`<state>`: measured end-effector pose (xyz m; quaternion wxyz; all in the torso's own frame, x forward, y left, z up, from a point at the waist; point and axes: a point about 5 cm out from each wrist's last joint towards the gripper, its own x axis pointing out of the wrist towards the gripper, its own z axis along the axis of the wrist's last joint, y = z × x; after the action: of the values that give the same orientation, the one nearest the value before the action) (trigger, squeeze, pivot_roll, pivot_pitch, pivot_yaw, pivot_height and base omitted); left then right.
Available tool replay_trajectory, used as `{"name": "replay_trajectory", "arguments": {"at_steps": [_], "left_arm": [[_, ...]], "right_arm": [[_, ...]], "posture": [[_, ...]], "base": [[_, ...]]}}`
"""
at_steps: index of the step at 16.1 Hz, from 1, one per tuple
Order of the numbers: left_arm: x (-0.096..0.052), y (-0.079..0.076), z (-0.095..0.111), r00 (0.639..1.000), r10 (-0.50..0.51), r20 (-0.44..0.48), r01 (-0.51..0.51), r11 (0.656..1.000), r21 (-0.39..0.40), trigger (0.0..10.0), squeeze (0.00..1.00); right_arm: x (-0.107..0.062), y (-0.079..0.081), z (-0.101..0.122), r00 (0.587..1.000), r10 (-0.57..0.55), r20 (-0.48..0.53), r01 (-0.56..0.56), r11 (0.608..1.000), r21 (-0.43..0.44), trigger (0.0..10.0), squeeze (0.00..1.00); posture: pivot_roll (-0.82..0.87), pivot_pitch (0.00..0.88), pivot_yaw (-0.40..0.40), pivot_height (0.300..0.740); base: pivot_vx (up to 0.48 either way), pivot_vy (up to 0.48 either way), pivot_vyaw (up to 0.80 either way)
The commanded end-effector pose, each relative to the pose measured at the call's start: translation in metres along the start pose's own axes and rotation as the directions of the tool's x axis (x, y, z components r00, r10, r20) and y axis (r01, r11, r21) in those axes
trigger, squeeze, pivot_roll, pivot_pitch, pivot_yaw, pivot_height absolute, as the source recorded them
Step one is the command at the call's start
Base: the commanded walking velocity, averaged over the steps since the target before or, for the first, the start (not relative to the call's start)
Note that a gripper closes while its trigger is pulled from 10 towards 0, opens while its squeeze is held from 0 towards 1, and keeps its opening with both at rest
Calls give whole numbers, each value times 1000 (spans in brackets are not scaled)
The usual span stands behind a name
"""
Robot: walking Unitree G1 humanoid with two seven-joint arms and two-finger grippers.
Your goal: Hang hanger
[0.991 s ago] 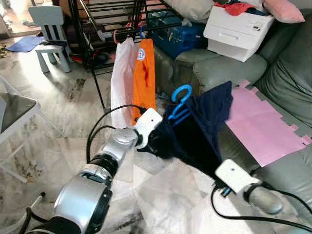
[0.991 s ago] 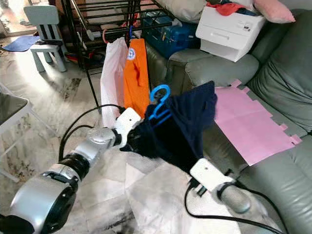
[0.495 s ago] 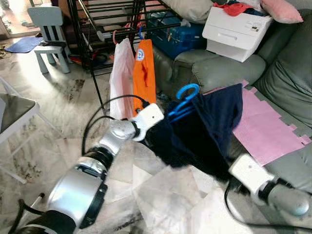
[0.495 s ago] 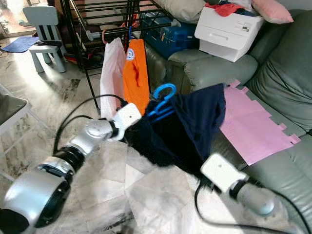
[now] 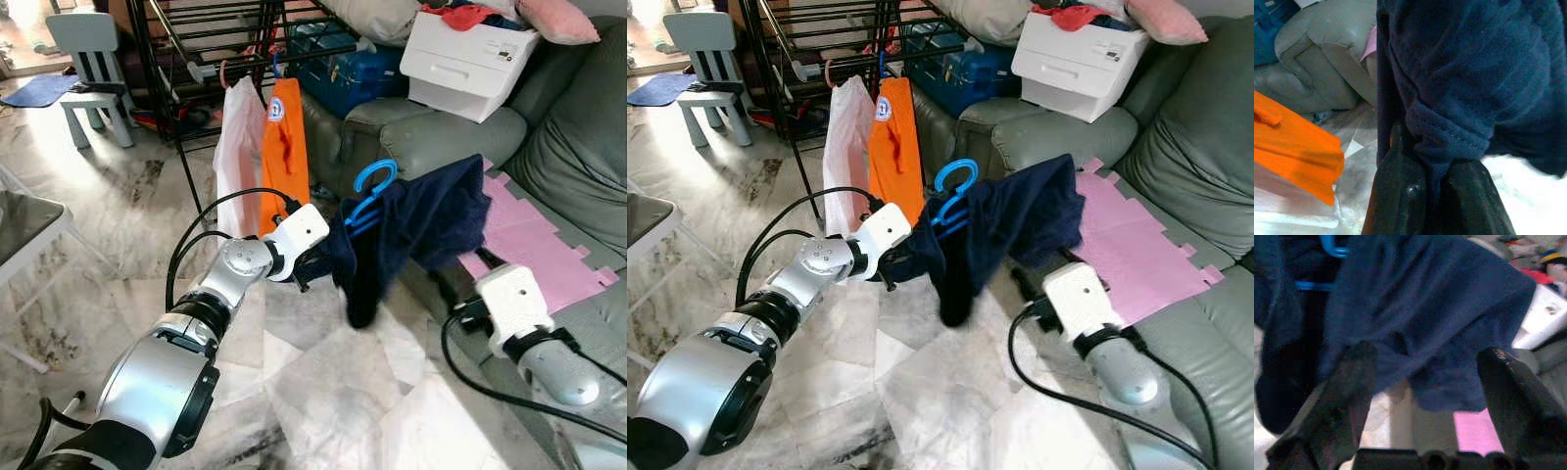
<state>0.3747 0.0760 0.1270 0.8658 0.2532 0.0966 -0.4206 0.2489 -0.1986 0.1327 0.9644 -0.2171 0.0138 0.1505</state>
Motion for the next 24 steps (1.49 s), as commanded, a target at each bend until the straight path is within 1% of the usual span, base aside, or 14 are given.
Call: {"name": "replay_trajectory", "arguments": {"at_steps": [1,2,3,4,6,7,10,12,14,19,20,22,23,24], "left_arm": [[1,6,15,998,7,58,-8,1000,14,0,0],[0,6,17,997,-29,66,26,998,49,0,0],[-1,6,18,997,-42,67,38,997,62,0,0],[-3,5,19,993,-93,69,83,987,138,0,0],[-8,2,11,985,-171,11,161,948,273,0,0],[-9,1,8,985,-175,-6,169,944,282,0,0],[-15,-8,-10,964,-245,-106,267,876,403,0,0],[-17,-12,-11,952,-293,-82,301,862,409,0,0],[-21,-19,-13,926,-370,-78,361,805,470,0,0],[-19,-22,2,922,-386,33,315,796,516,0,0],[-18,-24,5,916,-400,42,320,788,525,0,0],[-17,-27,9,908,-414,64,318,780,540,0,0],[-16,-27,11,905,-418,71,317,779,541,0,0],[-16,-27,11,905,-418,71,317,779,541,0,0]], "right_arm": [[-1,6,0,998,57,4,-57,998,13,10000,1000],[-12,9,1,977,210,-31,-212,975,-65,10000,1000],[-14,8,1,970,240,-46,-244,965,-95,10000,1000],[-22,-7,-1,963,251,-99,-265,948,-175,10000,1000],[-34,-36,1,962,222,-155,-255,938,-236,10000,1000],[-37,-41,2,959,228,-166,-264,932,-248,10000,1000],[-41,-50,8,954,232,-191,-284,905,-317,10000,1000],[-42,-50,9,951,248,-187,-295,910,-292,10000,1000],[-44,-48,4,943,266,-200,-315,908,-276,10000,1000],[-46,-42,-3,920,338,-196,-368,919,-143,10000,984],[-47,-41,-8,911,359,-204,-383,920,-88,10000,769],[-49,-38,-17,890,399,-219,-410,912,-7,10000,694],[-50,-38,-20,883,410,-230,-420,908,6,3882,663],[-50,-38,-20,883,410,-230,-420,908,6,3882,663]], "posture": [[-52,0,-28,740],[-53,0,-27,740],[-55,0,-26,740],[-56,0,-28,740],[-59,0,-28,740],[-59,0,-28,740],[-62,0,-27,740],[-59,0,-28,740],[-56,0,-30,740],[-56,0,-33,740],[-57,0,-32,740],[-58,0,-32,740],[-57,0,-32,740],[-57,0,-32,740]], "base": [[0,0,0],[0,0,0],[0,0,0],[0,0,0],[0,0,0],[0,0,0],[0,0,0],[0,0,0],[0,0,0],[0,0,0],[0,0,0],[0,0,0],[0,0,0],[0,0,0]]}}
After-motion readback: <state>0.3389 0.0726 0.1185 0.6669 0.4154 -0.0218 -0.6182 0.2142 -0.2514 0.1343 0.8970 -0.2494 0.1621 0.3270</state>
